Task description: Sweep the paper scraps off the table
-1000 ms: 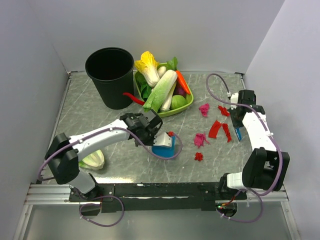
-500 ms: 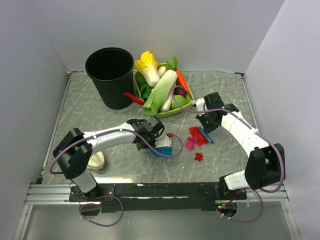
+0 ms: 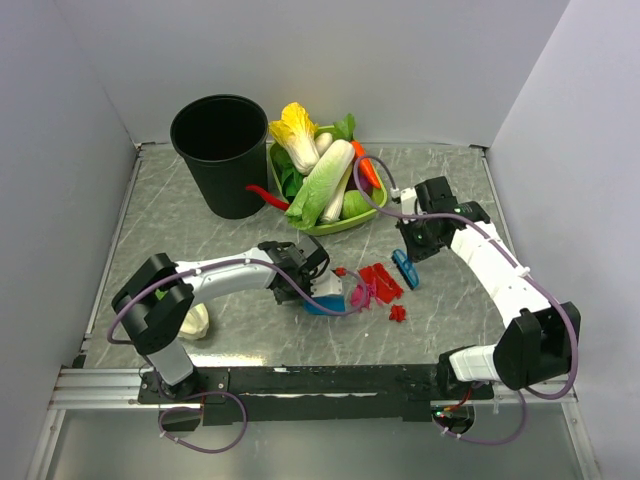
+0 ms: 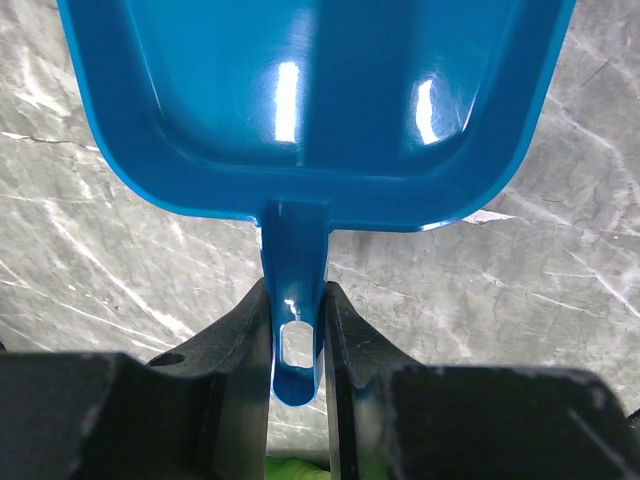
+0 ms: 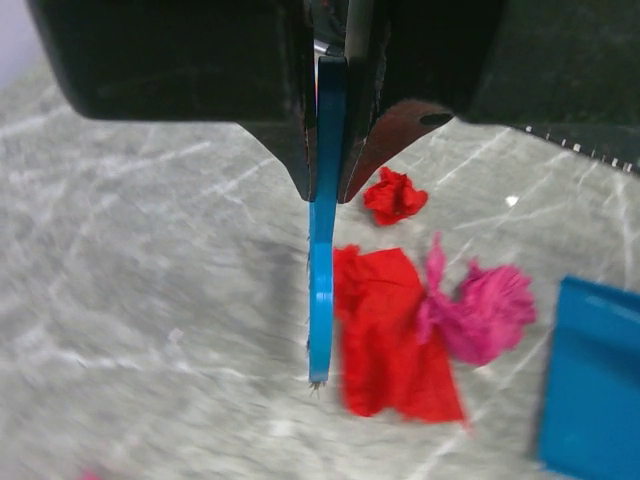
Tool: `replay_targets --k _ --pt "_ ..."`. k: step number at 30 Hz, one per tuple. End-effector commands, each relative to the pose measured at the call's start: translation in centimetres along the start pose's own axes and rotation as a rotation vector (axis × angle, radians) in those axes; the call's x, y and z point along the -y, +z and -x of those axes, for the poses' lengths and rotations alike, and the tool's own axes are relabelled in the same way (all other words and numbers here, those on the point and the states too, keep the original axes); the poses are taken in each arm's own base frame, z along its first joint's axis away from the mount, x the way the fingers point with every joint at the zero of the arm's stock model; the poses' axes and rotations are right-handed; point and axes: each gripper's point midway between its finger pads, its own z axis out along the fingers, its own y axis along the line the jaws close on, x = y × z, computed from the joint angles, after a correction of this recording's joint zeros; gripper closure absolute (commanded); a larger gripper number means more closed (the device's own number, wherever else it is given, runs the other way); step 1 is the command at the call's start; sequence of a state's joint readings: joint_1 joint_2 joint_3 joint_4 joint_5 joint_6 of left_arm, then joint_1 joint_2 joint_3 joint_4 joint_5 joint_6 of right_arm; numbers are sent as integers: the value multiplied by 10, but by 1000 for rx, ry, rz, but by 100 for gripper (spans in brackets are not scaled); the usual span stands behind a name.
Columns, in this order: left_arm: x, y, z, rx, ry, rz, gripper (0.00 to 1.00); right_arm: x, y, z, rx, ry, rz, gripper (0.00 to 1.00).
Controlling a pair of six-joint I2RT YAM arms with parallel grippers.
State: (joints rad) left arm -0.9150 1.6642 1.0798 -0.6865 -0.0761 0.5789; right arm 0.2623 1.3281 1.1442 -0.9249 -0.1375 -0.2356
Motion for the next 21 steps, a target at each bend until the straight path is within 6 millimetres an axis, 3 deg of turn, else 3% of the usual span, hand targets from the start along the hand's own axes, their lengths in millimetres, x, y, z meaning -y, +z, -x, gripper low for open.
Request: replay_targets --k 1,5,9,14,18,21 --pt "-2 1 9 23 -6 -5 99 24 2 -9 -31 134 -135 100" --pt "-2 6 14 21 -15 -22 99 15 18 -13 -70 164 -84 100" --pt "-1 11 23 41 -22 -41 98 -15 25 1 -55 219 79 100" --pt "-6 20 38 61 -38 -42 96 -67 18 28 -15 242 345 100" --pt "-12 21 47 74 -39 -33 75 -85 18 33 -19 224 419 100" --pt "-13 21 52 93 -39 -37 67 -89 17 32 -17 213 427 100"
